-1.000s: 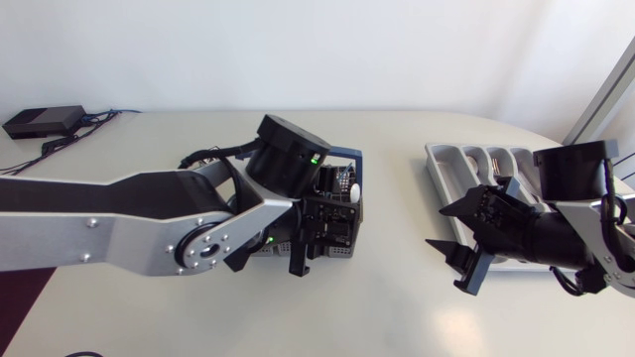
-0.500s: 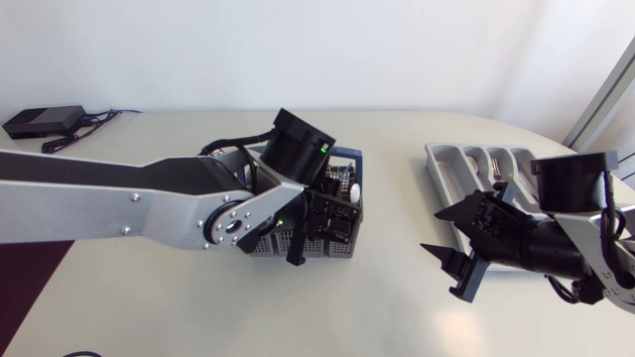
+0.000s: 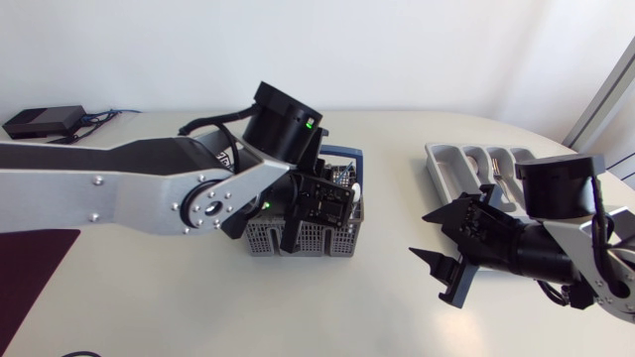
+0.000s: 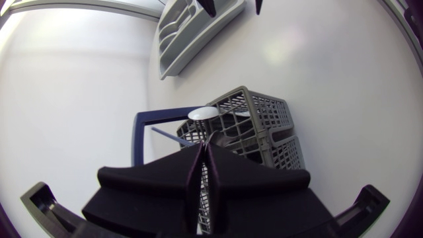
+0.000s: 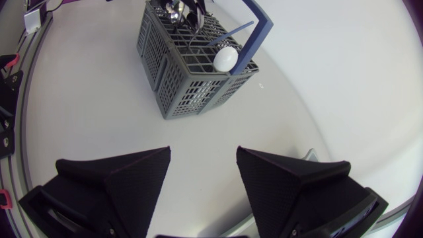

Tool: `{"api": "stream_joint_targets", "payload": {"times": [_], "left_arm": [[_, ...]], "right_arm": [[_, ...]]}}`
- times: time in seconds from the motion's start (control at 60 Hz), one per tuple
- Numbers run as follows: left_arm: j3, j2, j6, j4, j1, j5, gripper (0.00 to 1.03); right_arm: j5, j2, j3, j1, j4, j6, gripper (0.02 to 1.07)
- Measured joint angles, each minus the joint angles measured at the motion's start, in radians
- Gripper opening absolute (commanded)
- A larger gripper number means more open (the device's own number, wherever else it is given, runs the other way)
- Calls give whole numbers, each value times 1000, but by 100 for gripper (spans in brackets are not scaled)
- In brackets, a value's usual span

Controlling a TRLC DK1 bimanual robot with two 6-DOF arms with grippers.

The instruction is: Transfer all utensils from the basket to the drawer tray.

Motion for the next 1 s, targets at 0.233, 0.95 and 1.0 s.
{"api": "stream_joint_targets", "payload": {"times": [0.233, 0.95, 1.0], "left_arm": [[23, -95, -27, -67, 0, 5, 4], [209, -158, -842, -361, -23, -7, 4], [217, -140, -893, -381, -23, 3, 4]], "right_arm": [[31, -18, -2, 66, 3, 48, 75], [208, -118, -2, 299, 207, 317, 74], [243, -118, -2, 323, 232, 320, 74]]}}
